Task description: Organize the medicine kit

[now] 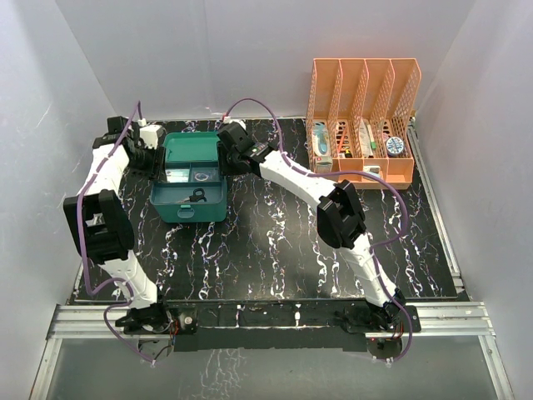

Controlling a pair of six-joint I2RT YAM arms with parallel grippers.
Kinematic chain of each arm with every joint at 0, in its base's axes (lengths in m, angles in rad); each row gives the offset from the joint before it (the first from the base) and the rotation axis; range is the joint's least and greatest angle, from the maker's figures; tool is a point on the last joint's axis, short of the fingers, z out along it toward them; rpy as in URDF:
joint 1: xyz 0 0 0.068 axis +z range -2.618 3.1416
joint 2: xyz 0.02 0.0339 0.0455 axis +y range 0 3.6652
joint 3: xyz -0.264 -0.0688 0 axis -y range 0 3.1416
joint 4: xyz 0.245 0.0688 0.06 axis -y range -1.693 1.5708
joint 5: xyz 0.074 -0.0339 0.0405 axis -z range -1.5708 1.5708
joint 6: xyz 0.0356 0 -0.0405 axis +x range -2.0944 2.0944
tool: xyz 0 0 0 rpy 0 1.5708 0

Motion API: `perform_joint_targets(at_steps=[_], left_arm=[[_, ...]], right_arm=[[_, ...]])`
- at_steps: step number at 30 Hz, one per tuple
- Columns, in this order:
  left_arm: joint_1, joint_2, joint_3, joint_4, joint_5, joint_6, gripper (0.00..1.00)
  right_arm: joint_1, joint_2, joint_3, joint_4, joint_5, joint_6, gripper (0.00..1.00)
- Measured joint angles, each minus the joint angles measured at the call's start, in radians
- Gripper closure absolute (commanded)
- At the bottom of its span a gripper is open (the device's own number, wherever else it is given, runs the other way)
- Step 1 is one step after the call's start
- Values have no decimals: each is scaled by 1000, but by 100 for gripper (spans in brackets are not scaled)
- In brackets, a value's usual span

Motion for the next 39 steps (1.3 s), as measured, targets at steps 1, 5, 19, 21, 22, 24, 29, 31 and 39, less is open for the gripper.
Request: perform_joint_targets(at_steps=[1, 5, 19, 21, 22, 24, 29, 31, 39], left_arm=[[0, -1, -5, 5, 6, -1, 62], [0, -14, -27, 22, 34, -6, 82], [-12, -74, -108, 72, 61, -92, 100], [-32, -101, -140, 79, 55, -102, 99], [-47, -117, -158, 85, 47, -109, 99], [-77, -145, -190, 93, 28, -124, 99], [-142, -179, -223, 101, -4, -169, 99], [-163, -185, -231, 104, -11, -189, 99], [-282, -203, -251, 118, -55, -269, 99]], right_arm=[[2, 0, 0, 1, -1, 1, 74], [5, 0, -2, 8, -11, 4, 79], [10, -105, -185, 87, 10, 16, 88], [11, -134, -224, 79, 18, 15, 88], [11, -148, -242, 73, 23, 15, 88], [10, -175, -273, 57, 37, 12, 88], [6, -232, -341, 22, 67, 7, 88], [4, -253, -366, 15, 76, 6, 88], [-7, -354, -490, -25, 134, 1, 88]])
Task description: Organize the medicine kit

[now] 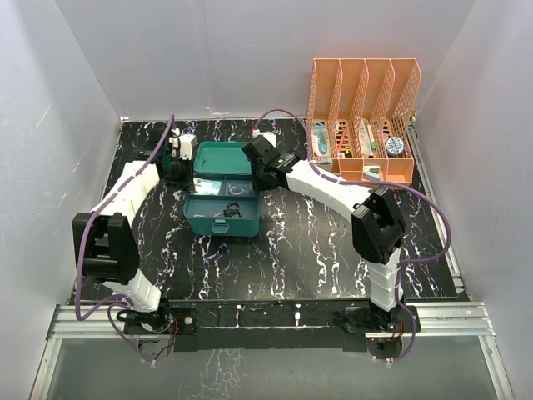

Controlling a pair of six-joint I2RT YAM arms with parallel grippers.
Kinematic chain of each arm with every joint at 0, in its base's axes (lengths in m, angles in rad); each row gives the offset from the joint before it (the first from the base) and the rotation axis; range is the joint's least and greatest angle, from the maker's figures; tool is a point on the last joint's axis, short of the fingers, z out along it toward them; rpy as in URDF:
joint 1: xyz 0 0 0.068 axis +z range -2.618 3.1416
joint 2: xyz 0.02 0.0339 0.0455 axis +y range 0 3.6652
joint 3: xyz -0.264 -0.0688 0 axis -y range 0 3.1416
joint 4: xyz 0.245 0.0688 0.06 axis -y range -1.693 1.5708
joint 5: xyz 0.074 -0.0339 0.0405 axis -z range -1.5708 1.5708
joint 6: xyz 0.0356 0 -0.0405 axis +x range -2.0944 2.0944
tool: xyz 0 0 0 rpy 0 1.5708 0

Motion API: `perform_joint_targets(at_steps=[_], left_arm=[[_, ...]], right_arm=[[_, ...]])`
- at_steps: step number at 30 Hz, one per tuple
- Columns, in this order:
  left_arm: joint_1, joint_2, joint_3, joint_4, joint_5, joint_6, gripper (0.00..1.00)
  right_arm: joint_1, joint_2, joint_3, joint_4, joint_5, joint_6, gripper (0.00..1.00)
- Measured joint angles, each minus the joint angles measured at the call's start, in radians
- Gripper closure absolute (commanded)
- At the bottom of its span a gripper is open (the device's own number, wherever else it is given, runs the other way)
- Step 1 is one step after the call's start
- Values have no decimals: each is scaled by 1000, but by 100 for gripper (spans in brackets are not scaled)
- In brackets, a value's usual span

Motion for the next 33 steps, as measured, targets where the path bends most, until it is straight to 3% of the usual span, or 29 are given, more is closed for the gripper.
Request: perform_joint_targets(at_steps=[9, 11, 14, 17, 26, 33], left_arm=[[-97, -35, -35, 4, -31, -78, 95], [-102, -54, -53, 7, -30, -90, 86], [-106, -90, -90, 7, -25, -96, 58], [-116, -118, -115, -26, 5, -91, 44], [-127, -125, -115, -84, 42, -86, 39], [-127, -137, -42, -151, 43, -71, 38]], right_arm=[[-8, -105, -134, -13, 44, 6, 85], [-7, -122, -156, -6, 42, 6, 83], [-3, -125, -166, -3, 37, -7, 79], [-1, -116, -161, 5, 34, -22, 78], [-2, -66, -99, 13, 34, -45, 76], [-1, -67, -99, 13, 35, -47, 63]])
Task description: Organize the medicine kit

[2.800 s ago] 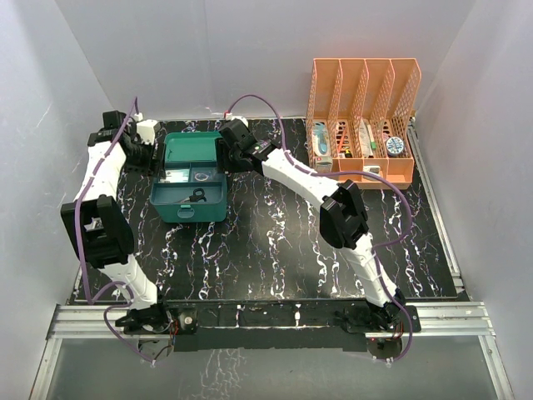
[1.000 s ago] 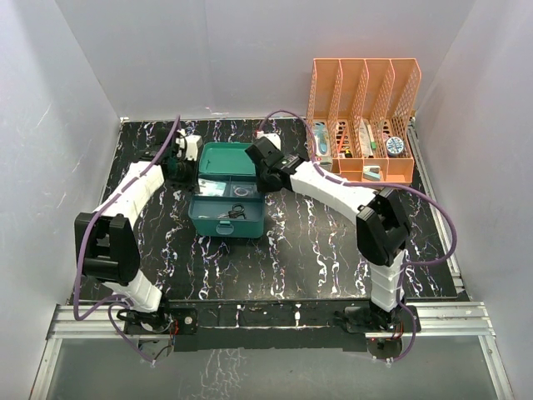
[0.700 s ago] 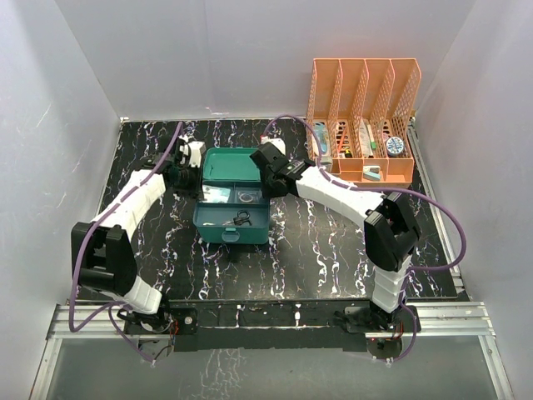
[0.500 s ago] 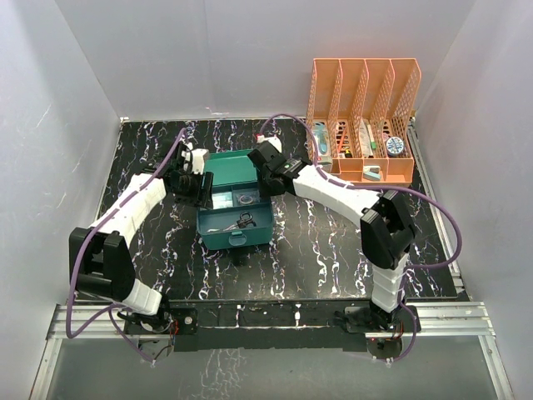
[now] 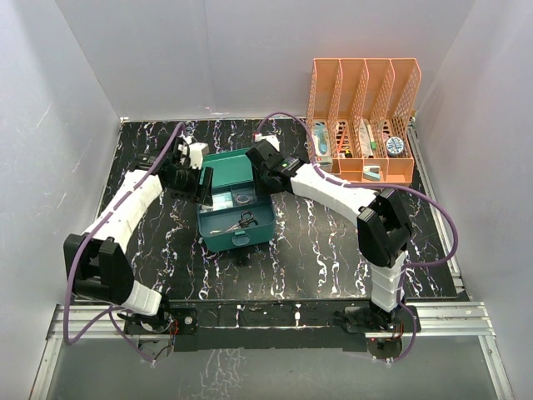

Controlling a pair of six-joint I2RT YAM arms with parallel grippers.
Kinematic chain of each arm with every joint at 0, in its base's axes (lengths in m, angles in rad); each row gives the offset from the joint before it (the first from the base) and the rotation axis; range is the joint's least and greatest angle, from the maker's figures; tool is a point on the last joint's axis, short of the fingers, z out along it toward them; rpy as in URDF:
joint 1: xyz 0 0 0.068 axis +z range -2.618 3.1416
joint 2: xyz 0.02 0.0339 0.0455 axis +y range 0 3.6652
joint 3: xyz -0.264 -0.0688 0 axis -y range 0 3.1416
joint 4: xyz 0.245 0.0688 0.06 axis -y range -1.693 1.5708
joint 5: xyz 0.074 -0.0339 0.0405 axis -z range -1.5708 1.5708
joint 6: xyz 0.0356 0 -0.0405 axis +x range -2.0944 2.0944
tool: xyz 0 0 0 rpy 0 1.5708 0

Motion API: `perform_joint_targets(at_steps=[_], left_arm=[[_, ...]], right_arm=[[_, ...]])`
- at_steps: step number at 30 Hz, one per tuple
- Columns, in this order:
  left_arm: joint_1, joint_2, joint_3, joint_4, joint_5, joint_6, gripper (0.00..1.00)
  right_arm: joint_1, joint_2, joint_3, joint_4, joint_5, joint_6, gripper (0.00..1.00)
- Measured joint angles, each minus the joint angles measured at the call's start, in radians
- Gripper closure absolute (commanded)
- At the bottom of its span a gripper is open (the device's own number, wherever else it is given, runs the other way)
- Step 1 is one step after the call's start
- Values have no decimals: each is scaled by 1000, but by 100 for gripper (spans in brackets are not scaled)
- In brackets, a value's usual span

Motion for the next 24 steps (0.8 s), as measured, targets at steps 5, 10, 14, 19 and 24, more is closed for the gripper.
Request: perform_joint_targets(at_steps=[5, 10, 14, 19, 24], left_arm=[[0, -54, 70, -37, 7, 19, 37], [0, -81, 137, -69, 9, 36, 37], [12, -82, 173, -92, 9, 42, 37], [122, -69, 261, -115, 54, 44, 34], [297, 53, 380, -111, 151, 37, 31]], right_arm=[[0, -14, 0, -25, 13, -4, 45], [0, -33, 19, -66, 48, -14, 34], [0, -70, 30, -92, 80, -14, 26], [0, -134, 53, -132, 121, -13, 11], [-2, -217, 69, -166, 158, -9, 2]])
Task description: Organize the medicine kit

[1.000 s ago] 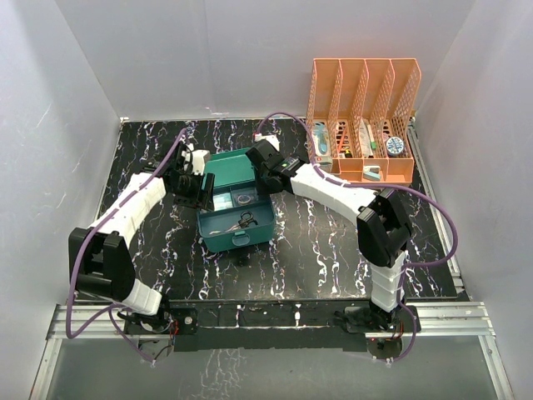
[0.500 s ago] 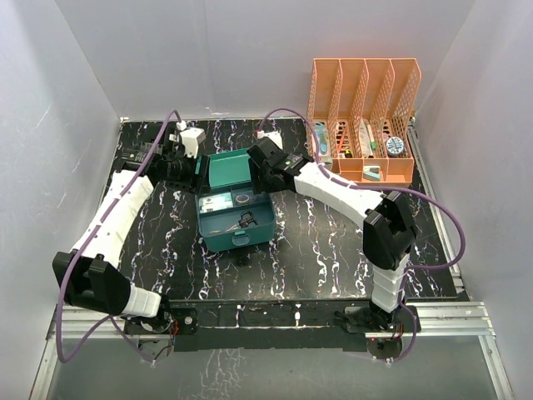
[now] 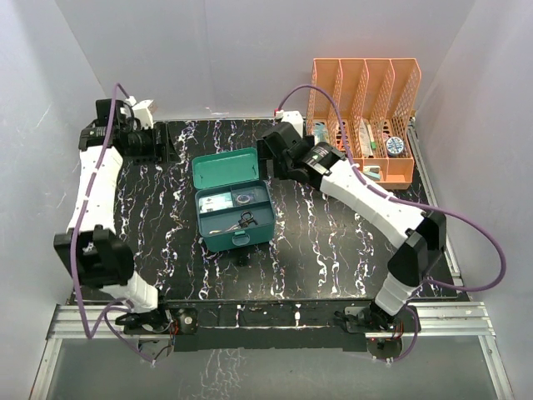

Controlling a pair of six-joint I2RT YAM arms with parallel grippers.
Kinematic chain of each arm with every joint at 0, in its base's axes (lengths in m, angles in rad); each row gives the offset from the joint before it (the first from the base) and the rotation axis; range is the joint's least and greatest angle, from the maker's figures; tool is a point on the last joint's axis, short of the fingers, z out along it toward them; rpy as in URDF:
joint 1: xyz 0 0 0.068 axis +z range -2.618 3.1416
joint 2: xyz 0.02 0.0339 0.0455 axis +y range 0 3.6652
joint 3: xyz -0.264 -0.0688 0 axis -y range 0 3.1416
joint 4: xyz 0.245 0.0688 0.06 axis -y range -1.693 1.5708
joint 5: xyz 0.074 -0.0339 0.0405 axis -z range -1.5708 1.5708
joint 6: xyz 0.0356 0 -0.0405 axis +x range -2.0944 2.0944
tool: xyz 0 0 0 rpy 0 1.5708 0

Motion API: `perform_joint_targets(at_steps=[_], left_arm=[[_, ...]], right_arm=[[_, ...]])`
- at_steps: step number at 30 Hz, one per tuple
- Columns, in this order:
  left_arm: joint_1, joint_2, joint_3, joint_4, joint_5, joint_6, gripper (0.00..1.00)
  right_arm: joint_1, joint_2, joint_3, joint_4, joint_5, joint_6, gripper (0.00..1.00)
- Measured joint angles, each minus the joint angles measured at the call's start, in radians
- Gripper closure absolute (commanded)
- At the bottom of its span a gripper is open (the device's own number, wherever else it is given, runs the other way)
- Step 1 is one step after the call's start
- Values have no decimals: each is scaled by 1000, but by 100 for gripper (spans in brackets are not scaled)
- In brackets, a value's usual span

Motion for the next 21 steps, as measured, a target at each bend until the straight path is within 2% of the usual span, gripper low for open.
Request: perform_joint_targets(at_steps=[3, 6, 10, 21], left_arm=[[51, 123, 42, 19, 55, -13, 34], [57, 243, 58, 47, 97, -34, 42], [68, 364, 59, 95, 137, -79, 46], [138, 496, 109, 237, 171, -171, 64]], right_arm=[[0, -35, 6, -18, 18, 5, 2], [0, -57, 6, -41, 33, 18, 2], [0, -79, 0, -74, 47, 31, 2], [0, -119, -25, -120, 55, 72, 2]])
